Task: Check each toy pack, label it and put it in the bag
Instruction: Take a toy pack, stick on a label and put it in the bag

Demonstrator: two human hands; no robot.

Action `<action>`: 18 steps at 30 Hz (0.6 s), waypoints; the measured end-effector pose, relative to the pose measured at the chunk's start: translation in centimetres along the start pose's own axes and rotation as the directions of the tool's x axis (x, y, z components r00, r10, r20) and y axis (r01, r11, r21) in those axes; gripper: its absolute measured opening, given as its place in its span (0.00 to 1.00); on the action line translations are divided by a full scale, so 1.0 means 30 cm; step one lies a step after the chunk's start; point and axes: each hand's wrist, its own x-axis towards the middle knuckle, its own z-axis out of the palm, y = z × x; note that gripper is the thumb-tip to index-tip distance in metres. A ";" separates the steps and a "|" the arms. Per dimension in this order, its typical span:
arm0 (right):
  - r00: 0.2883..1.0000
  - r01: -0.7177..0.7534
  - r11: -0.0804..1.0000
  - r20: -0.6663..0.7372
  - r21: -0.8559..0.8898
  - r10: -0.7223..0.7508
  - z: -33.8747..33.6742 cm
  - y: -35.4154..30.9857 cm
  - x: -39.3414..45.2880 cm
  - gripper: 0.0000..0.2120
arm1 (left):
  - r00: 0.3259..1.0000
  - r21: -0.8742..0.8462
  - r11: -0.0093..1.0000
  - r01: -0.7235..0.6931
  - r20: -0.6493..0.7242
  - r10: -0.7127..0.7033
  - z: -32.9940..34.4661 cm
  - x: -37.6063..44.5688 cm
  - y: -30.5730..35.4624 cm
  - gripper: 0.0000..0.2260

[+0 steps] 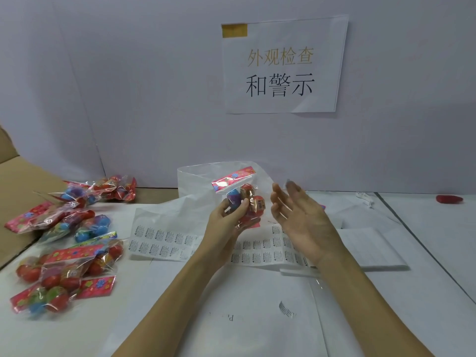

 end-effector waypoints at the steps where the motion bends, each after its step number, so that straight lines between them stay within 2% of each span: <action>1: 0.995 0.073 0.987 -0.057 -0.141 -0.081 0.001 0.013 0.002 0.08 | 1.000 -0.015 1.000 0.008 -0.022 -0.008 -0.002 0.001 -0.001 0.15; 3: 0.968 0.163 0.902 -0.111 -0.400 -0.224 0.001 0.047 0.004 0.07 | 0.999 -0.021 1.000 0.010 -0.048 -0.011 -0.003 0.001 0.001 0.16; 7: 0.946 0.190 0.708 -0.068 -0.680 -0.318 -0.009 0.089 0.007 0.02 | 0.999 -0.019 1.000 -0.002 -0.042 0.001 -0.002 -0.006 0.012 0.19; 11: 0.937 0.193 0.635 -0.053 -0.748 -0.346 -0.011 0.092 0.007 0.01 | 1.000 0.021 1.000 -0.007 -0.026 0.007 -0.003 -0.006 0.011 0.22; 18: 0.931 0.178 0.617 -0.072 -0.766 -0.358 -0.012 0.092 0.001 0.02 | 1.000 0.064 0.998 -0.013 0.000 0.013 0.002 -0.010 0.016 0.22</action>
